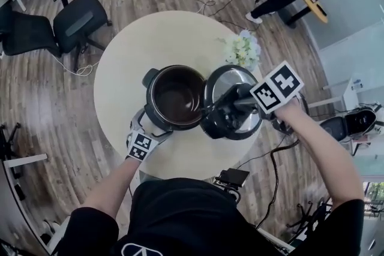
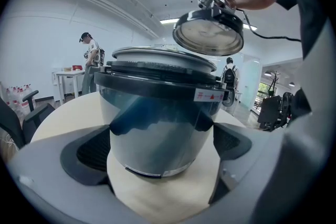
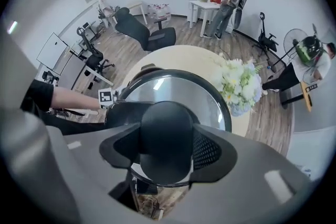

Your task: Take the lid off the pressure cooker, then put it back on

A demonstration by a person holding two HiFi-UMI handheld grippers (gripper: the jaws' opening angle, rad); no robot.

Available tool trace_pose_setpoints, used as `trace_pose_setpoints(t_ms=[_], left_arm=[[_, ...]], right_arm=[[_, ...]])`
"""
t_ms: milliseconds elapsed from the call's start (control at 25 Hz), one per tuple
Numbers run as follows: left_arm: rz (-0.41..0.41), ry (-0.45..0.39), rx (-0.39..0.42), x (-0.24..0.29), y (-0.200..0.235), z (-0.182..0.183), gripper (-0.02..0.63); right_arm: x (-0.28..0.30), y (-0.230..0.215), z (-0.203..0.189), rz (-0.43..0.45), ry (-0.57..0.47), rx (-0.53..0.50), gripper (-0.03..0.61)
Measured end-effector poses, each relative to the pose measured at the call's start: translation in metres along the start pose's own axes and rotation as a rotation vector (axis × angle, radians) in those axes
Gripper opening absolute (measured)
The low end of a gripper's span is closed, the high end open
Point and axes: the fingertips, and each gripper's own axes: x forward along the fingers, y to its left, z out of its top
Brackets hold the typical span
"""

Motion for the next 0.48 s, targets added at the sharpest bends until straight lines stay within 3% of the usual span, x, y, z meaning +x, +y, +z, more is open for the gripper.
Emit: trace_pose_setpoints(t_ms=[280, 480], left_arm=[[0.000, -0.009, 0.006, -0.001, 0.000, 0.003, 0.591], [0.000, -0.010, 0.004, 0.001, -0.004, 0.002, 0.591]], right_arm=[[0.028, 0.036, 0.101, 0.053, -0.042, -0.013, 0.284], [0.072, 0.051, 0.138, 0.064, -0.028, 0.032, 0.284]])
